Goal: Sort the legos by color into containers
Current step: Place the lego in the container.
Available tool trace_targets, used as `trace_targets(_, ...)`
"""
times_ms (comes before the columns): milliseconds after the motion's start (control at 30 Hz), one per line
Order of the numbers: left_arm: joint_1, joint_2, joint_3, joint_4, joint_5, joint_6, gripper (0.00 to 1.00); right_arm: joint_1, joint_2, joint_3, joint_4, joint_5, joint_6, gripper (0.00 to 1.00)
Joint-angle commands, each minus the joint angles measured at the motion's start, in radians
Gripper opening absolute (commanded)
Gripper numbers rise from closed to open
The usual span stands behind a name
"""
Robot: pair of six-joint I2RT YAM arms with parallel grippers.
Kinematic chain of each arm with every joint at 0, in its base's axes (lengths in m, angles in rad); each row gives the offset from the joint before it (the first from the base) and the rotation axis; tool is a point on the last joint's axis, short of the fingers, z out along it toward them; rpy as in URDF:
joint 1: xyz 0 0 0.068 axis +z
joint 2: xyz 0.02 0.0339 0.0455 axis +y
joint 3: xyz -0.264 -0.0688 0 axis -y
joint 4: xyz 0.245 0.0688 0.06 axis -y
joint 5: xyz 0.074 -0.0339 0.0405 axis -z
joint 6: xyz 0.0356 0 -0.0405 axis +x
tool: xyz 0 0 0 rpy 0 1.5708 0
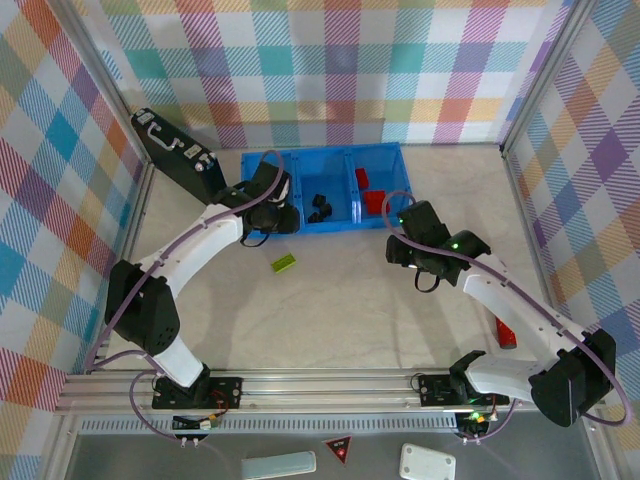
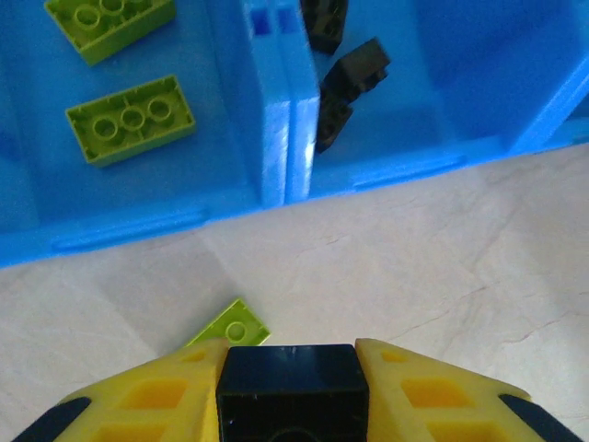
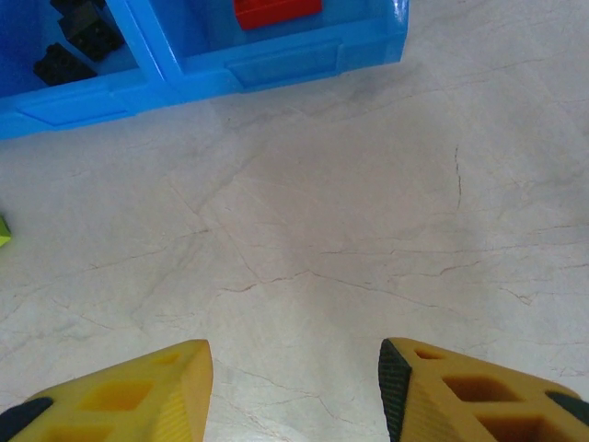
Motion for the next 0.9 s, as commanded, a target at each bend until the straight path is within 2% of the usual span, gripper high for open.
trace_targets(0,-0.016,0.026,0.080,-0.005,0.022,-0.012,0.36,-0.003,-0.019,-0.016,0.002,0.014,-0.016,0.52)
trace_targets(433,-0.021,0.266,0.329,0.065,0.024,0.002,0.37,-0.002,-0.053,-0.026,-0.021,0.025,-0.009,0.52)
trace_targets(667,-0.021,0.380,0.407,0.175,0.015,-0.022,0.37,-0.002,-0.067,-0.034,-0.024,0.032,0.004,0.52)
trace_targets(867,-0.021,0.456,0.437,0.284,-0.039,-0.071,0.37,-0.002,-0.064,-0.037,-0.023,0.038,-0.002,0.52)
